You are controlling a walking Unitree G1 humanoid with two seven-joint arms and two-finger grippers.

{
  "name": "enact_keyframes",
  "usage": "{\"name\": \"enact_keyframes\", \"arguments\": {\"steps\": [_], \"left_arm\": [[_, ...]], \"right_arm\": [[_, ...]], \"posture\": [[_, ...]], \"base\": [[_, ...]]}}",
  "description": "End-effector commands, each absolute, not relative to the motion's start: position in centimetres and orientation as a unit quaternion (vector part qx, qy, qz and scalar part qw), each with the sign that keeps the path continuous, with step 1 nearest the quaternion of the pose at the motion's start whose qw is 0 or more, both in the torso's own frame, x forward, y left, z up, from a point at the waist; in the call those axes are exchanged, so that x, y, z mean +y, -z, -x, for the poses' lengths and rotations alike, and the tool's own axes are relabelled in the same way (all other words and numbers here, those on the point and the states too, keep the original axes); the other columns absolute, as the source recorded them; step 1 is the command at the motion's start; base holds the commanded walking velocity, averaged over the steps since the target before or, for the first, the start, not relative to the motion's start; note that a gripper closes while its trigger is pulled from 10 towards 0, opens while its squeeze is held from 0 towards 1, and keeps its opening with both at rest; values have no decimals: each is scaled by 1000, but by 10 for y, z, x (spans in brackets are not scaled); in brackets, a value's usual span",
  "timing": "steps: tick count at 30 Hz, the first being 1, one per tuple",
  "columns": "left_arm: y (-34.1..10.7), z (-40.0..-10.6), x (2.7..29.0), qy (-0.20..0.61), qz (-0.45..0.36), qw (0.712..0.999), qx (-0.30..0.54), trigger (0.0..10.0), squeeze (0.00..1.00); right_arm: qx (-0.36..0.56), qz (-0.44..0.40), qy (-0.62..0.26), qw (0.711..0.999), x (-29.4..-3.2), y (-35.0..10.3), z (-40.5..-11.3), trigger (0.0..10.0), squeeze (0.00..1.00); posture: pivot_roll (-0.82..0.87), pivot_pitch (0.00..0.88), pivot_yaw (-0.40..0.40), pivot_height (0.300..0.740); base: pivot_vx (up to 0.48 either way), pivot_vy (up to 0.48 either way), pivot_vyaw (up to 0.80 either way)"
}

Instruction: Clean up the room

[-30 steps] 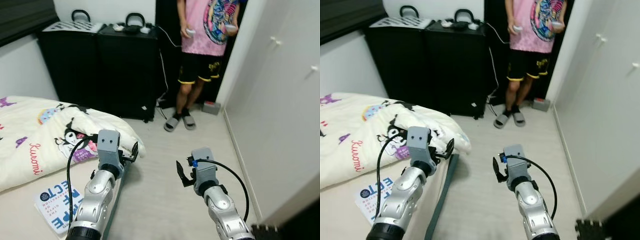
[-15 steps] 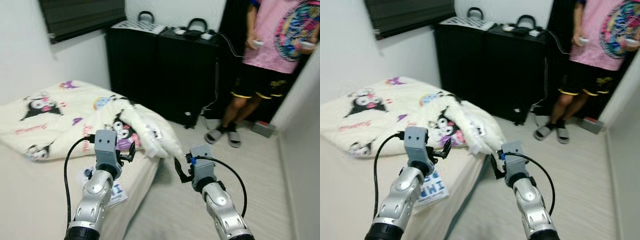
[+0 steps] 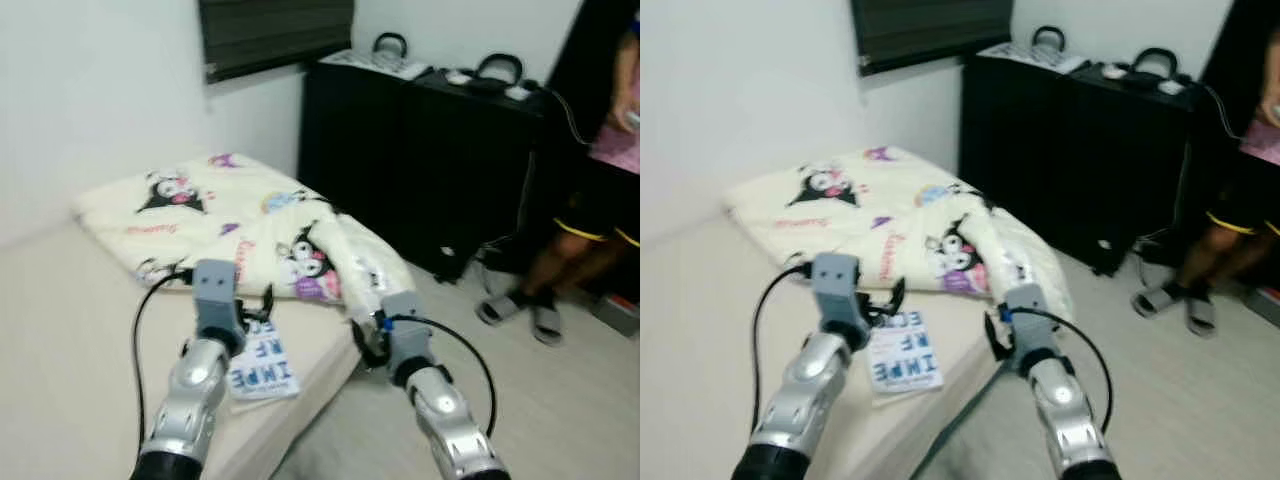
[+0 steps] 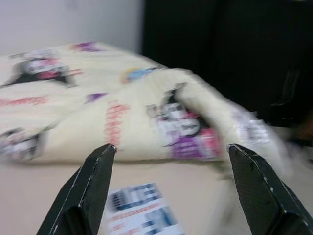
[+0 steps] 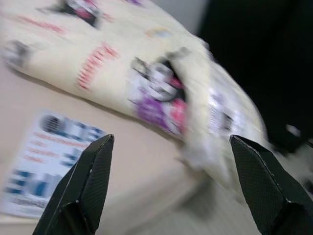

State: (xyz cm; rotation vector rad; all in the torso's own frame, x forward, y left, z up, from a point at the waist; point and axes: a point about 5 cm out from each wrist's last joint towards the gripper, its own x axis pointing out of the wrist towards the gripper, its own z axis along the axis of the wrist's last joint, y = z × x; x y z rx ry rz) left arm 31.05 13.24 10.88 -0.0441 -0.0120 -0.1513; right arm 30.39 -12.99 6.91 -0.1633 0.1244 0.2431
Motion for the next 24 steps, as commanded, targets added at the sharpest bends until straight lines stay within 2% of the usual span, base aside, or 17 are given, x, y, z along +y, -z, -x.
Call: {"name": "enact_keyframes", "arguments": {"steps": [1,24], "left_arm": [[-107,-312,130,83,17,996,4,10000,0],[-95,-315,133,75,-3,996,50,10000,0]], "right_arm": [[71,85,-120,987,-132,-63,-302,10000,0],[66,72,-92,991,-138,-61,-299,10000,0]], "posture": [[28,0,-64,740],[22,0,-36,740]], "base": [[0,0,800],[0,0,800]]}}
